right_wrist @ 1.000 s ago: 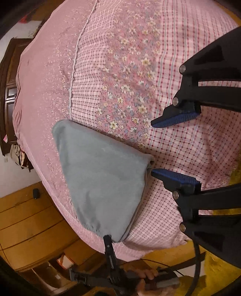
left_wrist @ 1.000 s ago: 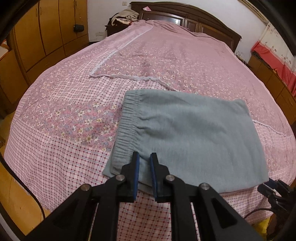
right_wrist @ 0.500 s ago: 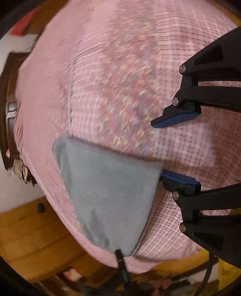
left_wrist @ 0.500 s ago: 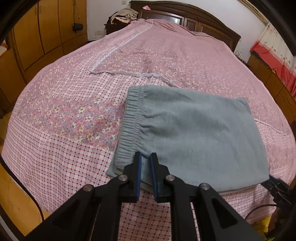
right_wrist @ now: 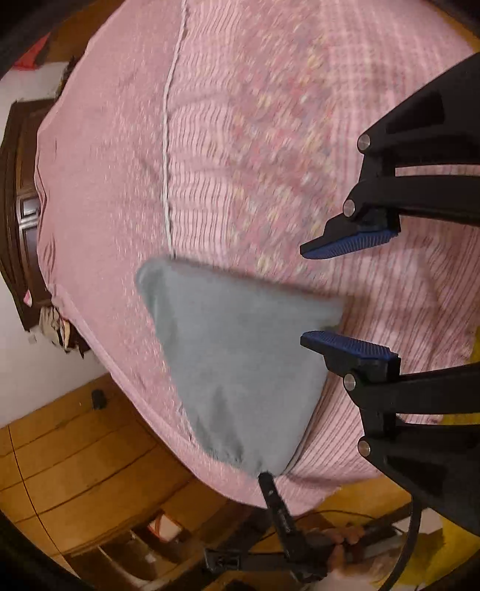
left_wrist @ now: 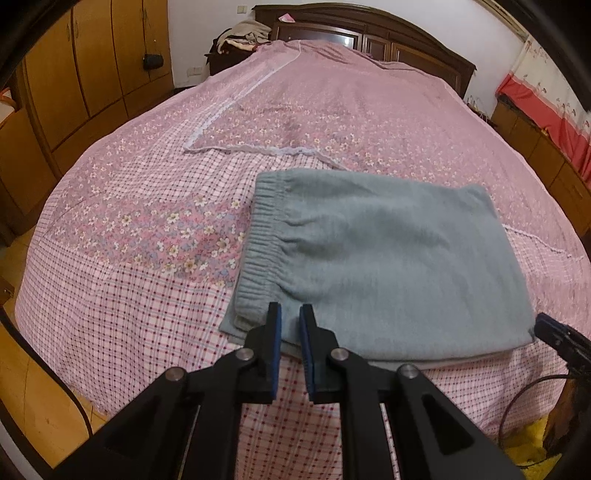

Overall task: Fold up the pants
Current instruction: 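Press the waistband edge flat with the left gripper while the right gripper opens, then close the right gripper on the folded edge of the grey pants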

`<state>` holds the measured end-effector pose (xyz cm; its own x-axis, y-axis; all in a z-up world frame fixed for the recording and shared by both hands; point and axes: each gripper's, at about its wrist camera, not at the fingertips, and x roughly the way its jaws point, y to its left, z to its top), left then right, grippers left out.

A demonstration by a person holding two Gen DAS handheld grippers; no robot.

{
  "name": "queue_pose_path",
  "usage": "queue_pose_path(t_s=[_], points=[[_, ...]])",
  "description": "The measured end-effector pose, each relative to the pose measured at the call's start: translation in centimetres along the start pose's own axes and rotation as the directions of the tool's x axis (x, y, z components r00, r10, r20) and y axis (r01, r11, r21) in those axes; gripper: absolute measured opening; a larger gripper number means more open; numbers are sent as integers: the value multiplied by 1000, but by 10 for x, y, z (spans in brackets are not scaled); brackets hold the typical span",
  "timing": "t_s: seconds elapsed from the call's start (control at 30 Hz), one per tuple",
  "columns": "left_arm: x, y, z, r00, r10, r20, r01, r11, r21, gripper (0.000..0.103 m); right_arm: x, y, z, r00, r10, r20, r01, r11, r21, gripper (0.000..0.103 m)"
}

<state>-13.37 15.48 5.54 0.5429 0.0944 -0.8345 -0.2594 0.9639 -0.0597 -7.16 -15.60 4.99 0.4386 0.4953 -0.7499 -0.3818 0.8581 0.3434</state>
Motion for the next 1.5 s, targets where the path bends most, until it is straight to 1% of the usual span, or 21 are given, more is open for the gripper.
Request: queue_pose_path(t_s=[0.1,0.13,0.2,0.27,0.33,0.43,0.5,0.57,0.63,0.73,0.77,0.87,0.9,0.97,1.07,1.17,1.33,1.37,1.4,1.43,1.5], points=[[2,2,-2,1000,-10,-8,10,1000,-11,11,19,10,-2,999,-33,-42,32,999,-31,43],[3,3,-3,1000,-11,-13,11,1000,-10,11,27,6,-6,997,-44,-68,42,999,-31,43],[2,3,-4,1000,-12,-24,12,1000,-2,11,35,0,-15,994,-42,-100,40,999,-15,43],[0,3,-4,999,-18,-26,18,1000,1,11,36,-8,-17,993,-10,-122,13,1000,22,43],[-5,4,-3,999,-25,-22,25,1000,0,11,29,-10,-15,994,16,-112,-12,999,36,43],[-18,5,-3,1000,-10,-1,10,1000,-4,13,18,-8,-4,997,41,-68,-40,999,23,43],[-24,6,-1,1000,-18,9,18,1000,-11,13,18,-7,6,996,73,-42,-72,997,29,43],[-30,6,0,999,-47,16,48,999,-26,13,26,-7,15,994,102,-48,-99,994,52,43],[-35,6,2,996,-84,23,85,996,-37,13,38,-7,23,992,112,-59,-108,992,63,43],[-33,2,4,991,-133,11,134,990,-36,16,54,-7,20,988,130,-88,-123,989,80,43],[-29,0,6,992,-128,5,128,991,-29,18,60,-6,19,985,138,-99,-130,987,90,43],[-16,-5,6,998,-58,-33,59,998,2,21,70,-1,18,984,137,-114,-125,987,102,43],[-11,-6,6,998,-48,-47,48,999,7,21,72,0,18,984,133,-117,-121,987,103,43],[-5,-6,6,997,-46,-64,46,999,3,21,77,3,18,984,132,-123,-119,987,110,44],[-2,-6,7,997,-48,-65,48,999,-3,23,85,0,17,979,146,-139,-127,982,140,46],[0,-5,7,996,-52,-67,51,999,-11,24,87,-5,17,976,157,-150,-134,979,157,46],[1,-4,8,996,-52,-70,51,999,-17,25,83,-5,20,977,165,-138,-141,975,169,46],[1,-4,8,996,-51,-69,50,999,-16,25,77,-11,20,978,164,-132,-141,975,169,45],[2,-4,8,996,-50,-68,49,999,-15,25,73,-12,19,980,159,-123,-138,976,166,40],[2,-4,8,996,-49,-68,48,999,-16,25,67,-16,19,980,160,-115,-139,976,166,38],[2,-4,8,997,-49,-67,48,999,-16,25,60,-11,18,984,149,-102,-133,980,146,28]])
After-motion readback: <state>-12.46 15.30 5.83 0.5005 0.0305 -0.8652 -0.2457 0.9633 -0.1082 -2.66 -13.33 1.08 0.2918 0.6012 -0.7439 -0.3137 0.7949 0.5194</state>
